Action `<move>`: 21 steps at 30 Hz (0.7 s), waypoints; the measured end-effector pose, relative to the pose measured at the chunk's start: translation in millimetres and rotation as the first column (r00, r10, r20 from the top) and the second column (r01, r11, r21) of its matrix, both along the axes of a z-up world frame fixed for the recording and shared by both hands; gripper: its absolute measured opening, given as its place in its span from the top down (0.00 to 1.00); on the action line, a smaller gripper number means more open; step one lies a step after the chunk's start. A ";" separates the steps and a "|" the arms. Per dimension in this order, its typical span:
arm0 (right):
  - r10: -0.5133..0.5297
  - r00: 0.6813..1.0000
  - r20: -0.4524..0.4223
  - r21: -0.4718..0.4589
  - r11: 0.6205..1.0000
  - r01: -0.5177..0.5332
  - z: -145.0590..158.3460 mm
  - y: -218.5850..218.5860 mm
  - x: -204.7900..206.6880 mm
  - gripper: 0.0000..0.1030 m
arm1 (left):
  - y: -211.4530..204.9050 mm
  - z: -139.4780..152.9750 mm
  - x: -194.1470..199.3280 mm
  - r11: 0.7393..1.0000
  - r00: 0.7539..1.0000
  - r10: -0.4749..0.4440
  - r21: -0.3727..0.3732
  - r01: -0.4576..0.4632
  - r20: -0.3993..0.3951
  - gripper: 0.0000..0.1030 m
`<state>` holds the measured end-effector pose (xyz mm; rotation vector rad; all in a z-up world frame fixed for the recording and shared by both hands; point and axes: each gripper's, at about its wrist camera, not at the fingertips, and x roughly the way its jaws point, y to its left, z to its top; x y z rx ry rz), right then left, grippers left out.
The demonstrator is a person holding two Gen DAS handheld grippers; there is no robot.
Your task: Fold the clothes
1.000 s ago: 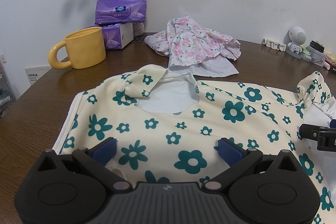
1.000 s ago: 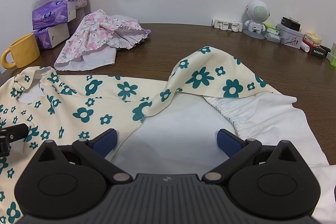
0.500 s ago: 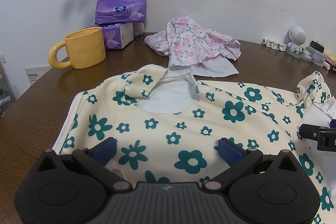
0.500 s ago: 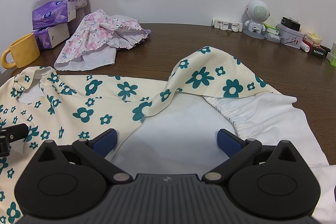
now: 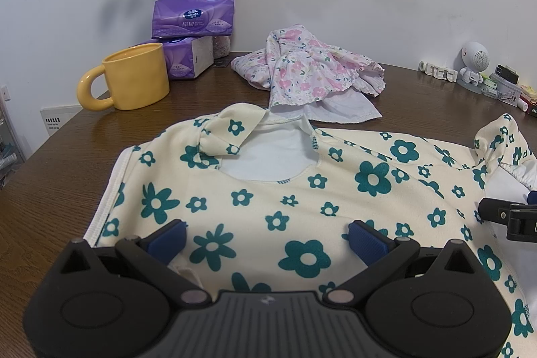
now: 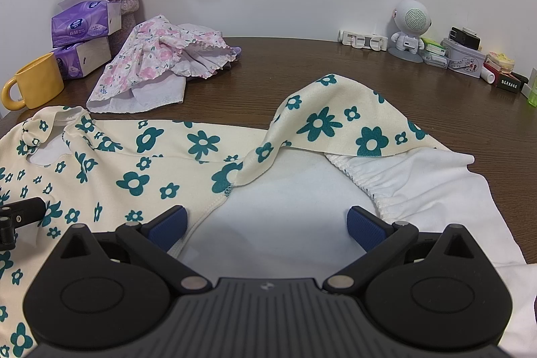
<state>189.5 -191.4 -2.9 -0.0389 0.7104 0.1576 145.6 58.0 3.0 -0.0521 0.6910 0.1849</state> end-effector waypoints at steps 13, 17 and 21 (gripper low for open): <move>0.002 1.000 -0.005 0.000 1.000 -0.002 1.2 0.3 0.6 0.01 | 0.2 0.5 0.0 1.000 1.000 0.000 -0.001 0.000 -0.001 0.00; 0.043 0.998 0.035 0.010 0.999 -0.044 17.9 -12.6 -25.1 0.00 | 7.8 9.1 -11.7 0.998 0.997 -0.044 -0.050 0.047 0.055 0.00; 0.101 0.990 0.097 0.019 0.994 -0.103 41.7 -31.1 -62.5 0.00 | 9.3 31.5 -39.4 0.995 0.986 -0.088 -0.038 0.094 0.143 0.00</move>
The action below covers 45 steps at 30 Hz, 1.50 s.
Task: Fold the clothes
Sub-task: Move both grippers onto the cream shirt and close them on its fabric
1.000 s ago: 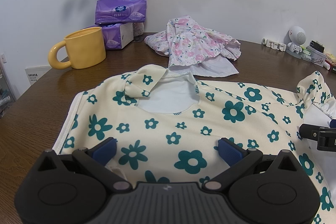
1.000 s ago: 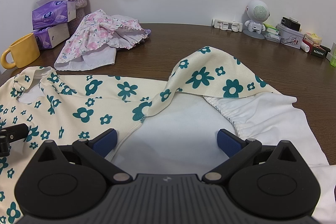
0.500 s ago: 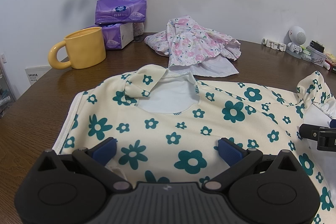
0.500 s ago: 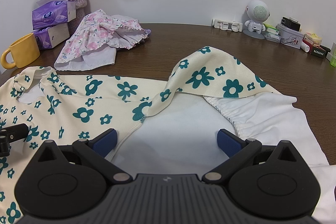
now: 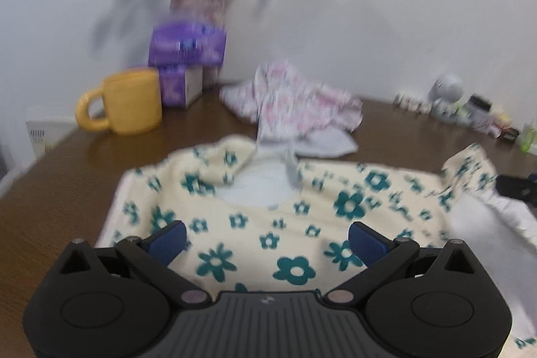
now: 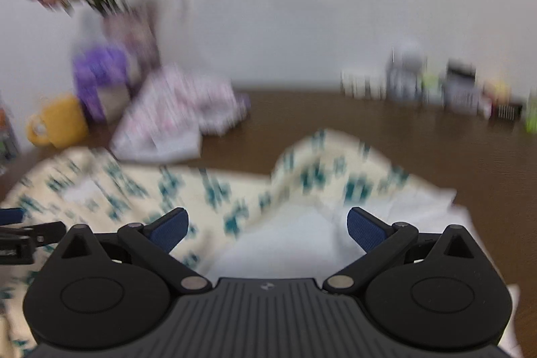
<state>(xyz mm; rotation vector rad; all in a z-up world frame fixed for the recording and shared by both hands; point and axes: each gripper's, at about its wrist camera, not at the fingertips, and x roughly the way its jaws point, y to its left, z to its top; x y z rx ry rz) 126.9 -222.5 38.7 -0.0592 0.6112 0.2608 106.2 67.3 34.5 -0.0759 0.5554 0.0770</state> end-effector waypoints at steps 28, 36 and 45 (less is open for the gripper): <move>0.226 0.967 -0.114 0.009 0.974 -0.226 16.3 -26.2 -71.8 0.76 | 17.7 -5.1 -85.7 0.981 0.974 -0.158 0.088 0.173 -0.162 0.12; 0.325 0.932 -0.160 0.030 0.946 -0.324 20.0 10.2 -48.0 0.72 | 24.4 6.3 -75.8 0.986 0.976 -0.127 0.083 0.144 -0.177 0.14; 0.446 0.871 -0.206 0.046 0.894 -0.447 21.8 60.7 -34.8 0.61 | 49.2 1.8 -67.5 0.994 0.971 -0.089 0.043 0.101 -0.220 0.24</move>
